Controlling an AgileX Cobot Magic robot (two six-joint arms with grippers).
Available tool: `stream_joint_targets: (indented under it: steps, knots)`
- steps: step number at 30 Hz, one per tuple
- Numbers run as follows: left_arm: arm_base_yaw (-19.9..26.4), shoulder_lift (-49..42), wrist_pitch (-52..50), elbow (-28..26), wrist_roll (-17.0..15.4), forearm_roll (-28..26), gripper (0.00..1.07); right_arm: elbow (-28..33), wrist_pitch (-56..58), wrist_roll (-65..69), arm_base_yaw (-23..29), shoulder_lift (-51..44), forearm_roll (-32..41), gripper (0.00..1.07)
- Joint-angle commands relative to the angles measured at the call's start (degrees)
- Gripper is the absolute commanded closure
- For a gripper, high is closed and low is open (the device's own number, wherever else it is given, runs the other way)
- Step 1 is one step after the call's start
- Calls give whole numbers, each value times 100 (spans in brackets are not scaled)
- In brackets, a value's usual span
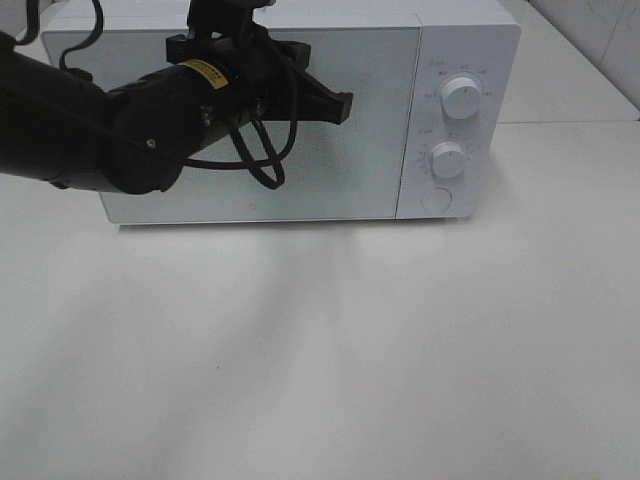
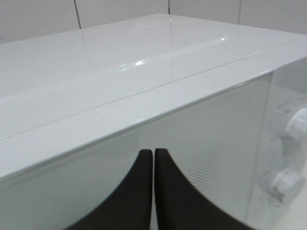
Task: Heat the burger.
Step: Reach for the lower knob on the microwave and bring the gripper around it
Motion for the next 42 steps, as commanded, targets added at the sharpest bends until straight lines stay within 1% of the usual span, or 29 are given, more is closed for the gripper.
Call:
stream_joint_targets:
  steps: [1,2,3,5,6,8,9,14,15,16,17,18,19,20,21,22,23,24,25,26,27,32,34,36,37,38,40,41,42]
  knots:
    - [-109,-241,625,-34,23,-34,106,11,-52,23,0,-172,-29,57]
    - [-138,-332,963,-34,-11,-34,106,11,-52,23,0,-172,-29,57]
    - [-149,-504,1748,-34,-17,-34,106,11,-52,23,0,-172,-29,57]
    - [-160,-613,2108,-34,-17,-34,106,11,-52,23,0,-172,-29,57]
    - [-160,-819,2985,-34,-17,-34,106,11,-52,23,0,-172,-29,57]
    - [-160,-905,3306,-34,-17,-34,106,11,-52,23,0,-172,-29,57]
    - [-160,-1094,3999,-34,-17,-34,106,11,-52,23,0,-172,-29,57]
    - [-160,-1495,4801,-34,-115,-34,104,11,-52,23,0,-172,-29,57]
    - [-160,-1644,5013,-34,-292,-34,102,11,-52,23,0,-172,-29,57]
    - [-160,-1644,5013,-34,-292,-34,102,11,-52,23,0,-172,-29,57]
    - [-160,-1713,5105,-34,-413,-29,100,11,-52,23,0,-172,-29,57]
    - [-160,-1811,5288,-34,-642,-23,93,11,-52,23,0,-172,-29,57]
    - [-160,-1811,5288,-34,-642,-23,93,11,-52,23,0,-172,-29,57]
    - [-160,-1856,5380,-34,-733,-23,89,11,-52,23,0,-172,-29,57]
    - [-143,-1908,5667,-34,-928,-11,72,11,-52,23,0,-172,-29,57]
    - [-143,-1908,5667,-34,-928,-11,72,11,-52,23,0,-172,-29,57]
    - [-143,-1919,5798,-34,-1037,-6,63,11,-52,23,0,-172,-29,57]
    - [-143,-1954,5999,-34,-1364,86,36,11,-52,23,0,-172,-29,57]
    - [-143,-1954,5999,-34,-1364,86,36,11,-52,23,0,-172,-29,57]
    - [-143,-2005,6182,-34,-1536,275,11,11,-52,23,0,-172,-29,57]
    - [-143,-2023,6262,-34,-1536,367,3,11,-52,23,0,-172,-29,57]
    - [-143,-2212,6663,-57,-1541,779,1,11,-52,23,0,-172,-29,57]
    - [-109,-2246,6727,-57,-1547,796,1,11,-52,23,0,-172,-29,57]
    - [195,-2303,7024,-57,-1541,682,1,11,-52,23,0,-172,-29,57]
    - [195,-2303,7024,-57,-1541,682,1,11,-52,23,0,-172,-29,57]
    - [504,-2349,7305,-57,-1541,682,1,11,-52,23,0,-172,-29,57]
    - [630,-2389,7426,-57,-1541,688,1,11,-52,23,0,-172,-29,57]
    - [934,-2481,7758,-57,-1524,739,1,11,-52,23,0,-172,-29,57]
    - [1049,-2521,7907,-57,-1524,779,1,11,-52,23,0,-172,-29,57]
